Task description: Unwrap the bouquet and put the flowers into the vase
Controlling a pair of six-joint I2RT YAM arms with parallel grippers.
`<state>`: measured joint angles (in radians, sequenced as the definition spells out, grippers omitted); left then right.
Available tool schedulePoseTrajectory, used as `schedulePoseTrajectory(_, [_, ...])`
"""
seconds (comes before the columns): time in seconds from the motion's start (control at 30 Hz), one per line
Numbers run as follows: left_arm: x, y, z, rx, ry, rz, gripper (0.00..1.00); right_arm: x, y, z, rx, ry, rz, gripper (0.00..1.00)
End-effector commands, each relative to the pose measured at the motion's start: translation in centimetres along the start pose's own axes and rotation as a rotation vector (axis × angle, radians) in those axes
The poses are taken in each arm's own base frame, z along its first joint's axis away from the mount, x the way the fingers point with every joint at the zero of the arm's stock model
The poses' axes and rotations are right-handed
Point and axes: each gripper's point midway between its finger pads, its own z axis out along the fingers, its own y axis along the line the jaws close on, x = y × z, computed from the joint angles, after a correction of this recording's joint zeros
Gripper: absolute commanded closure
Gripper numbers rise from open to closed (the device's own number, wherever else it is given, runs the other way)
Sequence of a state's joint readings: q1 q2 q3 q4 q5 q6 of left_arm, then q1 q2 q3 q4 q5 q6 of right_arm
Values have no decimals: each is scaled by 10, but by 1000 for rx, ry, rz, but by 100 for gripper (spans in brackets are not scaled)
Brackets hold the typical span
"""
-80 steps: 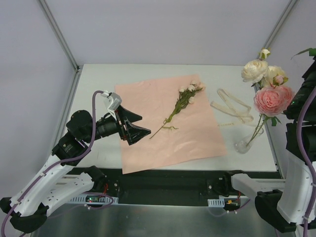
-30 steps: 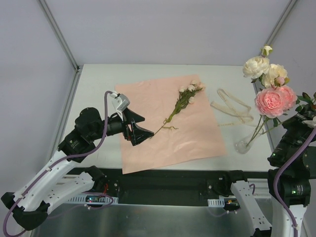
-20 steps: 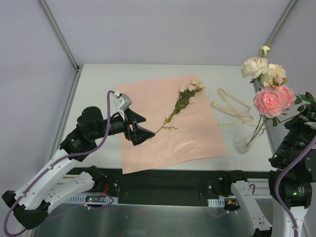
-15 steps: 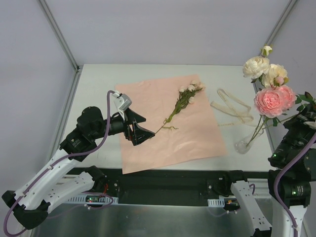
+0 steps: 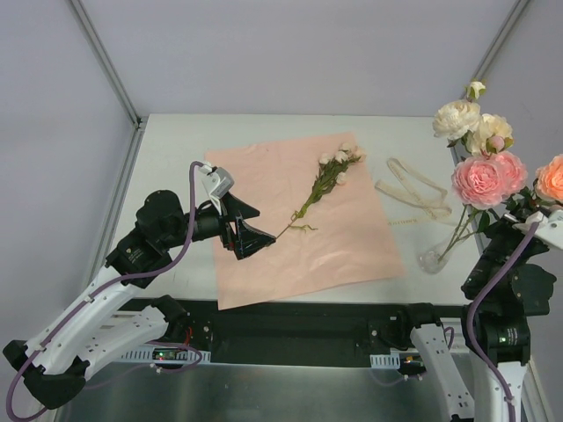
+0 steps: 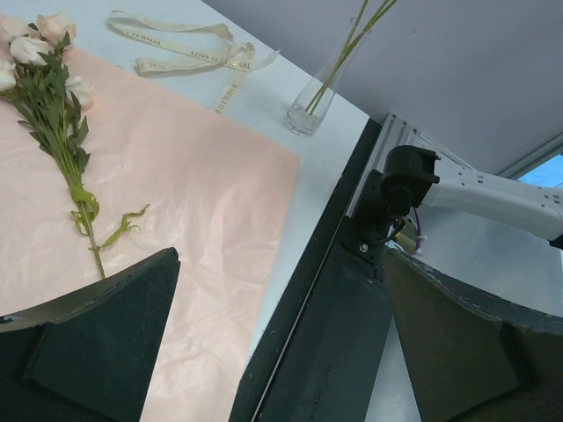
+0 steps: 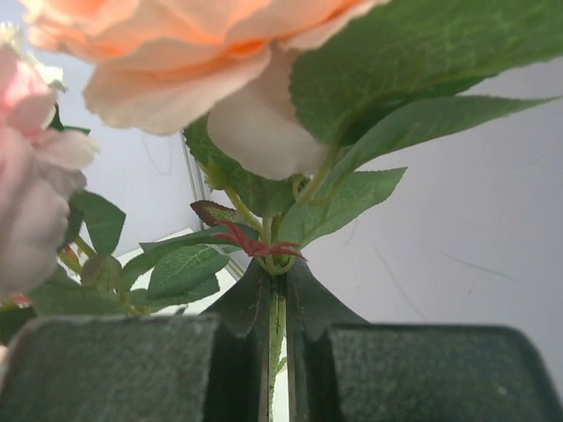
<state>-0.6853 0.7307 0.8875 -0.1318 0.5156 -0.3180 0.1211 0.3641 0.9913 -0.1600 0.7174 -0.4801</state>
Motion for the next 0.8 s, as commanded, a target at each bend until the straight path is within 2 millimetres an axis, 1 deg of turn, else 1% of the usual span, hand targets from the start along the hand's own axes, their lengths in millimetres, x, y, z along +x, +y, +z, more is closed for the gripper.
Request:
schedulePoseTrajectory(0.0, [-10,-3,-1,22,-42,43,1,-1,-1,-4,0,-33,54,100])
schedulePoseTrajectory(0.1, [-9,-2,0,22,-37,42,1,16,6,-3,-17,2,41,100])
schedulePoseTrajectory(0.33, [-8,-2,-1,19,-41,52,1,41,21,3,-48,55,18,100])
schedulePoseTrajectory(0.5, [-6,-1,-3,14,-46,53,1,53,25,3,-58,81,3,100])
schedulePoseTrajectory(0.6, [-5,-1,-3,14,-43,55,1,63,25,2,-56,102,-7,100])
schedulePoseTrajectory(0.63, [-5,-1,-3,13,-45,55,1,69,26,2,-58,115,-17,100])
schedulePoseTrajectory(0.77, [-5,-1,-3,13,-44,56,1,80,26,0,-59,142,-36,100])
